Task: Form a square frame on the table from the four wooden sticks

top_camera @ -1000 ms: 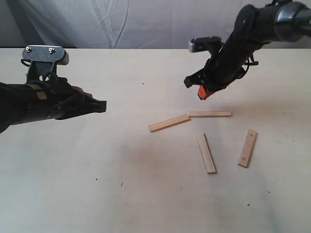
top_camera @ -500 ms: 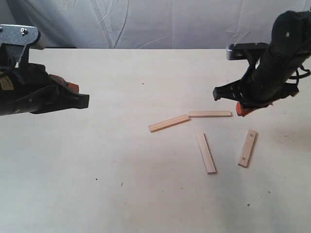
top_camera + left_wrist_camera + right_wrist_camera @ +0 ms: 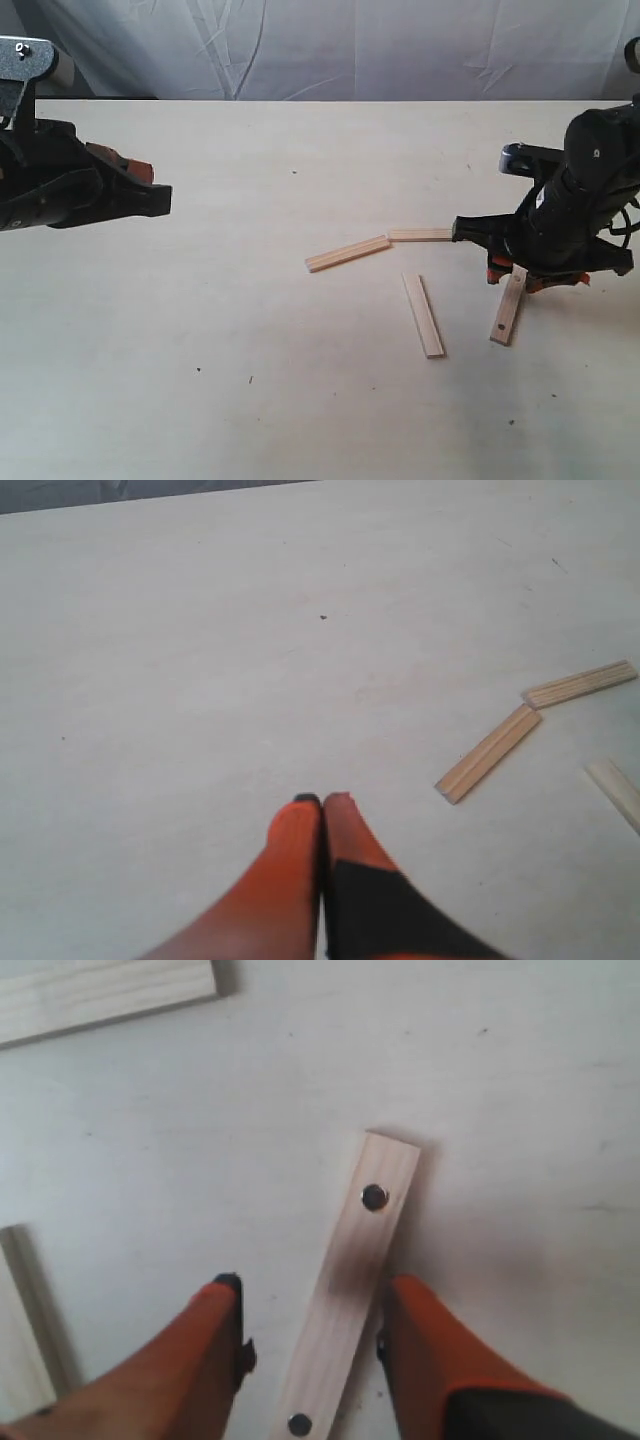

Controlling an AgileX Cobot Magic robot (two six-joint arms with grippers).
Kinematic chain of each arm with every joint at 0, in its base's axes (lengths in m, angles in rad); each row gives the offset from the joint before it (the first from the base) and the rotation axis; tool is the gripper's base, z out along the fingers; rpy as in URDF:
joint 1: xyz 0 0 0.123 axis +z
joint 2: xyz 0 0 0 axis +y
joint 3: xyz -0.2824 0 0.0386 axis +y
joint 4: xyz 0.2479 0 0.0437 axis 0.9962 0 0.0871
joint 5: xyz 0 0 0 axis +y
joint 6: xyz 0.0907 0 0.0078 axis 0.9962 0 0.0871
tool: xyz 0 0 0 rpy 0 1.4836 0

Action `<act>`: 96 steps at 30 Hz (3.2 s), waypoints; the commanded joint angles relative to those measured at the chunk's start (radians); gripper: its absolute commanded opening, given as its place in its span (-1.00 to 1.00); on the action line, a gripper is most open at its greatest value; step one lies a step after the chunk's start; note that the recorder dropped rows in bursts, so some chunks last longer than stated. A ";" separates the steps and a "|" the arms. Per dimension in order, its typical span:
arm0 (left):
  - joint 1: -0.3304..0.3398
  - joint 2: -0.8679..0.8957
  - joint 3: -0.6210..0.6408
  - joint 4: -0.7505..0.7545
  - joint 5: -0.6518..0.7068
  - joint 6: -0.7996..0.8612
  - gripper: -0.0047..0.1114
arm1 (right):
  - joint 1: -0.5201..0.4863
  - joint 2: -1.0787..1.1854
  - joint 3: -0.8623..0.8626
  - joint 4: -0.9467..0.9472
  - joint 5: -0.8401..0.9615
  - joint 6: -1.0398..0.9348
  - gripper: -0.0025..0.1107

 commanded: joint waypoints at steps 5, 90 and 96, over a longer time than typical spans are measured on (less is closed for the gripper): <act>-0.005 -0.007 -0.003 -0.022 -0.027 -0.004 -0.92 | -0.003 0.087 0.007 -0.009 -0.031 0.018 -0.21; -0.005 0.016 -0.003 -0.072 -0.065 -0.004 -0.92 | 0.228 0.200 -0.276 -0.036 -0.012 0.074 -0.97; -0.005 0.016 -0.003 -0.072 -0.067 -0.004 -0.92 | 0.228 0.247 -0.276 -0.082 -0.030 0.120 -0.84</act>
